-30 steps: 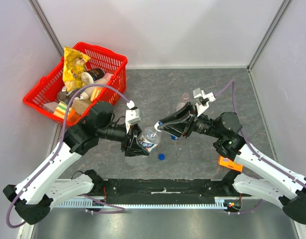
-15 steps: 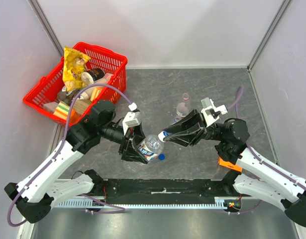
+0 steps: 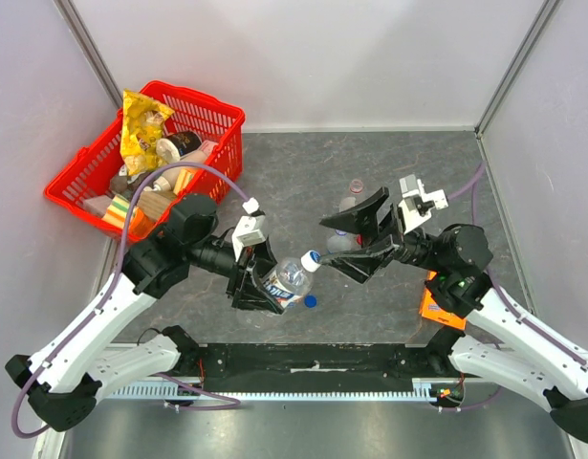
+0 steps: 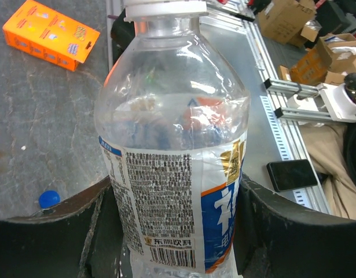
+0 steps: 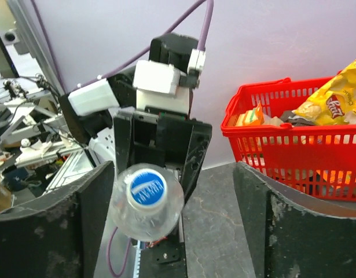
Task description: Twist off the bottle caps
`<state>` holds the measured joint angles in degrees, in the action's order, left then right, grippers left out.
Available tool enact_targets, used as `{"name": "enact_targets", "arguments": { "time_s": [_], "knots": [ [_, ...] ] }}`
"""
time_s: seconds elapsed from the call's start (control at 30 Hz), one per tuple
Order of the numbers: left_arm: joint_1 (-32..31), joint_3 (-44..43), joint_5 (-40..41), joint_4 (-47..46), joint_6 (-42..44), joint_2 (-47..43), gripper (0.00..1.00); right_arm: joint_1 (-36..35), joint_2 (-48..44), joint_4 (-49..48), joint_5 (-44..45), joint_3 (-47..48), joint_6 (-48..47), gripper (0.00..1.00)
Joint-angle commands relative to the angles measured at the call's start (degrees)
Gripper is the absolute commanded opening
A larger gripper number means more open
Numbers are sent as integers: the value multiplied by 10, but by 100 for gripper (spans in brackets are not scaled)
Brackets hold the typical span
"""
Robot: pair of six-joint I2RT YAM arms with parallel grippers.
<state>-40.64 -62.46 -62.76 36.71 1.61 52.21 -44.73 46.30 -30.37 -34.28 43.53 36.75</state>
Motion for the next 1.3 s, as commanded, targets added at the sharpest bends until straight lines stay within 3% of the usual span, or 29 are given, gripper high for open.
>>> {"name": "enact_targets", "arguments": {
  "time_s": [0.0,0.07,0.3,0.53,0.87,1.07,1.27],
  "knots": [
    [-1,-3,50,14,32,-2,30,1,-7,79,59,60,-10,92],
    [-1,-3,90,20,37,-1,29,1,-5,95,69,68,-8,98],
    [-1,1,293,28,34,4,27,1,44,242,163,125,-6,98],
    [-1,-1,432,28,32,18,26,1,100,276,201,140,21,98],
    [-1,7,444,27,46,34,27,2,165,249,201,140,75,81],
    [-1,13,442,26,51,29,27,3,181,212,205,129,122,61],
    [-1,18,444,26,56,24,26,6,194,199,195,123,140,51]
  ]
}}
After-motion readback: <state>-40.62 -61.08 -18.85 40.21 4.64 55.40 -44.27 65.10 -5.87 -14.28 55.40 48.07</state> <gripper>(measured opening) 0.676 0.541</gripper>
